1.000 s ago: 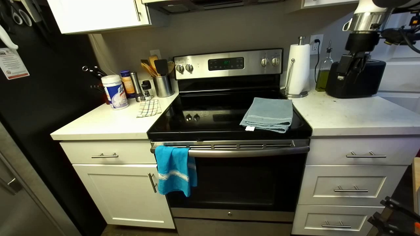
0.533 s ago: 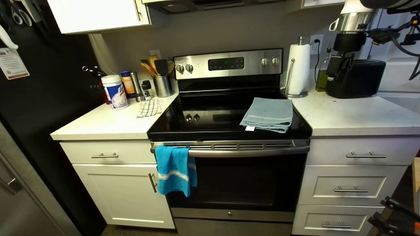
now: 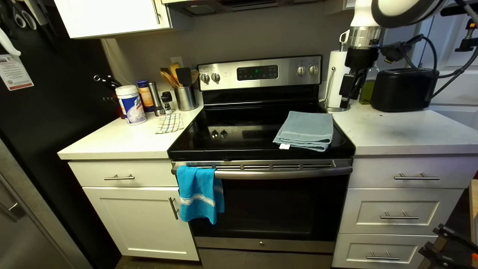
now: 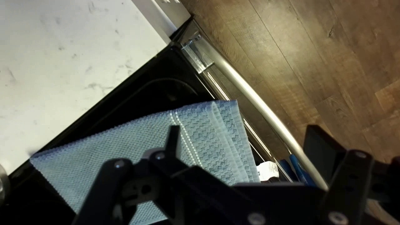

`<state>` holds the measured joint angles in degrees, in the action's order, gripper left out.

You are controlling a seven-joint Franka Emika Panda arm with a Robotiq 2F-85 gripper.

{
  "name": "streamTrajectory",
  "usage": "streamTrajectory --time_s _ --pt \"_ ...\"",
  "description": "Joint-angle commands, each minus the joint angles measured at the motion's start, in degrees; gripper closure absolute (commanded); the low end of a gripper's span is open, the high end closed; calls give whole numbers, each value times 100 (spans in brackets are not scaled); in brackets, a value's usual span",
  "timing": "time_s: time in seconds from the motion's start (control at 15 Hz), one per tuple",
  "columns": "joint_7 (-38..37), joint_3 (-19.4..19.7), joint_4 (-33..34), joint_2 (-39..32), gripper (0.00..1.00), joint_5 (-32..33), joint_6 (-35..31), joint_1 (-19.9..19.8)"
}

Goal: Hang the light blue towel on the oven handle

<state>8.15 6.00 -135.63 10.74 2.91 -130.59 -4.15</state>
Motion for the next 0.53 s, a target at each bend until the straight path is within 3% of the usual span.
streamTrajectory --time_s 0.0,0.47 --pt "-416 -237 231 -584 0 514 -308 9" --pt "-1350 -383 583 -1370 0 1944 -250 109"
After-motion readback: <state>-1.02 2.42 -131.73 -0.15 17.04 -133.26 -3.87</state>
